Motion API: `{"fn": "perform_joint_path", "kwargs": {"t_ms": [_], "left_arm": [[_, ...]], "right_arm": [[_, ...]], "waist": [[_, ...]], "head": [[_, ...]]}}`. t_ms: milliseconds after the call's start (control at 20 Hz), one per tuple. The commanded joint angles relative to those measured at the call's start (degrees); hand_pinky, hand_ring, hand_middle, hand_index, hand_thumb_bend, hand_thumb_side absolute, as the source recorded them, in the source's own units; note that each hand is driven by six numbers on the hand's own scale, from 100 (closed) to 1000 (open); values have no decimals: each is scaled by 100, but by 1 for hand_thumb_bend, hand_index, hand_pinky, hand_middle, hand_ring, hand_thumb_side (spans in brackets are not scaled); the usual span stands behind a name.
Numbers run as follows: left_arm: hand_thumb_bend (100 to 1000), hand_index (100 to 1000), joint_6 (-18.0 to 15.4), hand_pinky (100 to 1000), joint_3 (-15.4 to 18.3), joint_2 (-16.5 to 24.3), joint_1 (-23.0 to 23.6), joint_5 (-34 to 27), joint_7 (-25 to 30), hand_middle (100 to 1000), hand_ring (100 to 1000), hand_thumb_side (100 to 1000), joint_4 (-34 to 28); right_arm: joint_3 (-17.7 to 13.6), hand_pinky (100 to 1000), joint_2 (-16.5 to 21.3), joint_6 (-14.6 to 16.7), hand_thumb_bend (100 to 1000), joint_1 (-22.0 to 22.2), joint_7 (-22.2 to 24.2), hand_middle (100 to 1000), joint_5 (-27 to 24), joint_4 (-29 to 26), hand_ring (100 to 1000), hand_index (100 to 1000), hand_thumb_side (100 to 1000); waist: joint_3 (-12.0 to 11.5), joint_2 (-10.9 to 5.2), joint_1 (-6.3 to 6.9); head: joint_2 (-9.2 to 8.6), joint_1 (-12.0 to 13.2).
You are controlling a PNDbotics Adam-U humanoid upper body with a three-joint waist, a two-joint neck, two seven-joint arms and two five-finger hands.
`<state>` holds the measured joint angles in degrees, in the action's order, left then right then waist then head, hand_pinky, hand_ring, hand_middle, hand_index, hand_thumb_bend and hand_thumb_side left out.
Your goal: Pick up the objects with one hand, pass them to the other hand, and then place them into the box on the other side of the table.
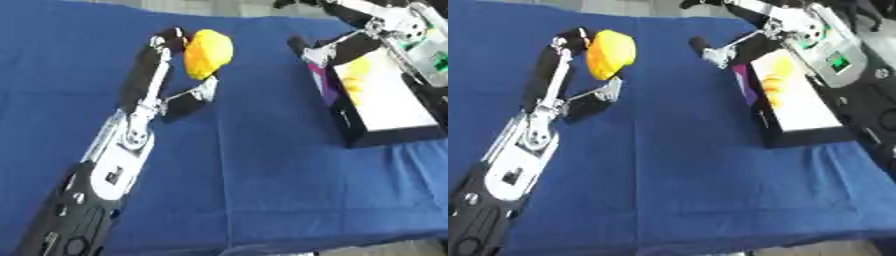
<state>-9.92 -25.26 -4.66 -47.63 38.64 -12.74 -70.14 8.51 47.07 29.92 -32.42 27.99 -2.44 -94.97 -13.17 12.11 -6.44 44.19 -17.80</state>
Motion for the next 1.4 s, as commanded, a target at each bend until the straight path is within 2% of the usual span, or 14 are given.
{"fn": "perform_joint_path", "kwargs": {"t_ms": [50,300,350,750,850,950,1100,1400], "left_arm": [[100,567,-42,759,20,-113,-129,50,-41,605,592,288,20],[100,567,-72,759,22,-182,-131,98,-84,605,592,287,134],[100,567,-79,759,24,-192,-135,110,-91,605,592,286,144],[100,567,-136,758,29,-269,-141,212,-139,605,591,281,247],[100,567,-147,758,36,-277,-144,244,-156,606,591,280,282],[100,566,-156,758,47,-288,-151,274,-180,606,591,279,313],[100,567,-177,758,56,-308,-156,336,-214,607,592,273,350],[100,566,-183,757,92,-318,-184,520,-295,608,595,251,297]], "right_arm": [[-24,898,78,-43,100,-130,-15,1000,230,-80,1000,1000,219],[0,897,-28,-15,100,-206,-1,1000,706,-61,1000,1000,250],[-14,893,-39,7,100,-229,-25,989,836,-77,1000,1000,280],[32,893,-149,197,100,-285,-407,956,2086,-155,1000,1000,345],[52,893,-166,250,100,-295,-434,946,2279,-172,1000,1000,428],[81,896,-194,327,100,-309,-392,946,2415,-167,1000,1000,470],[116,896,-233,476,177,-326,-263,935,2520,-143,1000,1000,499],[145,897,-271,689,208,-301,-38,925,2681,-61,1000,1000,479]], "waist": [[-12,-9,-66],[-65,-1,-78],[-79,3,-82],[-156,22,-136],[-166,26,-143],[-172,32,-150],[-180,41,-160],[-170,54,-184]], "head": [[-8,-52],[-8,-137],[-8,-152],[-8,-235],[-8,-253],[-8,-264],[-8,-268],[-8,-258]]}}
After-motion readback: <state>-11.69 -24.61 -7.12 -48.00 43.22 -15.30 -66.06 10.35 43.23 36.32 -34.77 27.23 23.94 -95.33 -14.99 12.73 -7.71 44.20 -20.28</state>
